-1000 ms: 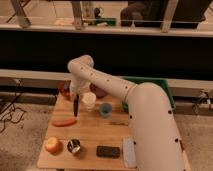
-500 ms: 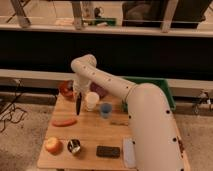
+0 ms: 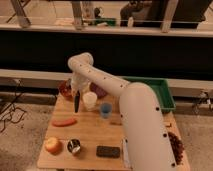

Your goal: Wipe red bowl with brush

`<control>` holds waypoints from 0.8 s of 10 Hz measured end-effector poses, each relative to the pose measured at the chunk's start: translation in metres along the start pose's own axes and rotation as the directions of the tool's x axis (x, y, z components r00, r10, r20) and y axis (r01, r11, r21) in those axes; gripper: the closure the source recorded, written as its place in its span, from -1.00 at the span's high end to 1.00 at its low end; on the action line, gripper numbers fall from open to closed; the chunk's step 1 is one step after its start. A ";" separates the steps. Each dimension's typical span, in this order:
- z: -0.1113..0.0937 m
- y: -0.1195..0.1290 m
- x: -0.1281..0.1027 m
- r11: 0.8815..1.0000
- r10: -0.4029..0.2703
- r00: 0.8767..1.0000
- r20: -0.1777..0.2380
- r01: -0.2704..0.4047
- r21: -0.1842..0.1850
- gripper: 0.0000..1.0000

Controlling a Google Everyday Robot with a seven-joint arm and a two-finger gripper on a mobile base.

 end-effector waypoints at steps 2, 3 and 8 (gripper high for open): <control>-0.003 -0.004 0.006 1.000 -0.003 1.000 -0.008 0.003 -0.003 -0.62; -0.003 -0.008 0.010 1.000 -0.009 1.000 -0.008 0.009 -0.009 -0.62; 0.010 -0.043 0.017 0.998 -0.059 0.998 0.007 0.059 -0.002 -0.62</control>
